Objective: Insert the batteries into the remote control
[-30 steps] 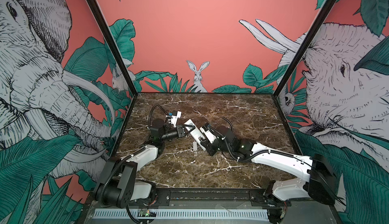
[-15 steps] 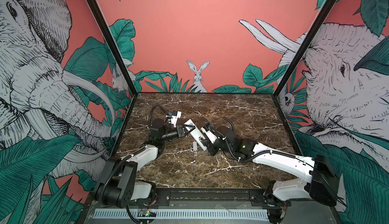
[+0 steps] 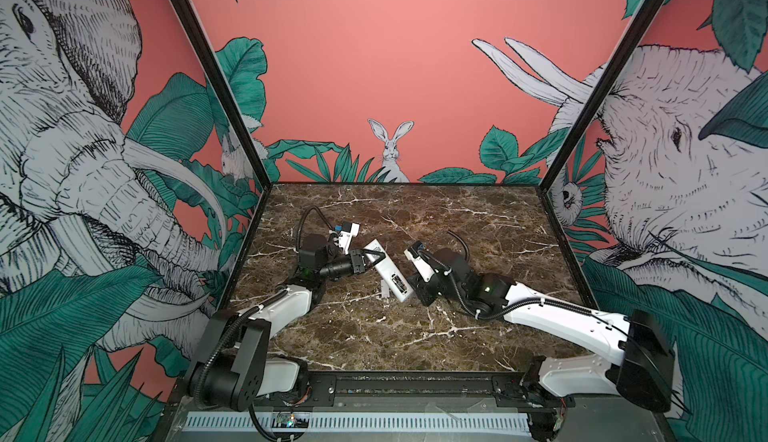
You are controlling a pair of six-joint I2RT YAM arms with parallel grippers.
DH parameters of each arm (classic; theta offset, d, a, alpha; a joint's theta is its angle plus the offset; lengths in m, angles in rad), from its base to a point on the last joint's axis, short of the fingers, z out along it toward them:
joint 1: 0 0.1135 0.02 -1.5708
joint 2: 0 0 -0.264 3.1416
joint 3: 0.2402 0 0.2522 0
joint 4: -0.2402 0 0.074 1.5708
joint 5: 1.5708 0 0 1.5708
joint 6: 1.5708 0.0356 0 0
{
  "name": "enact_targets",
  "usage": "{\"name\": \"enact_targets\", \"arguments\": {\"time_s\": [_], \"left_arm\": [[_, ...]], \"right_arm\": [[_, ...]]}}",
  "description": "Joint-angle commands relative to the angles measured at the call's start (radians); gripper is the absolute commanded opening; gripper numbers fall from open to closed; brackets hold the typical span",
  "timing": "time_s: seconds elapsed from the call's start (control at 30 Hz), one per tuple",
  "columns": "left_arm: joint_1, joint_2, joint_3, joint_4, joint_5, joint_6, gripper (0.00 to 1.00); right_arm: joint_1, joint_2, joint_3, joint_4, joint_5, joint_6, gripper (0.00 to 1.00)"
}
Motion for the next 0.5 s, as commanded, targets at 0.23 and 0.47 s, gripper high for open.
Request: {"name": "enact_targets", "arguments": {"time_s": [0.23,0.47], "left_arm": [[-0.035,-0.006,0.114,-0.374,-0.066,0.214,0.0],[-0.208,0.125,0.363,-0.847,-0.3,0.42,0.0]], "right_arm": [[-0.066,-0.116,-0.122,-0.027,-0.014,0.041,0.48],[-0.068,-0.041,-0.209,0.101,-0.157,0.12,0.55]]}}
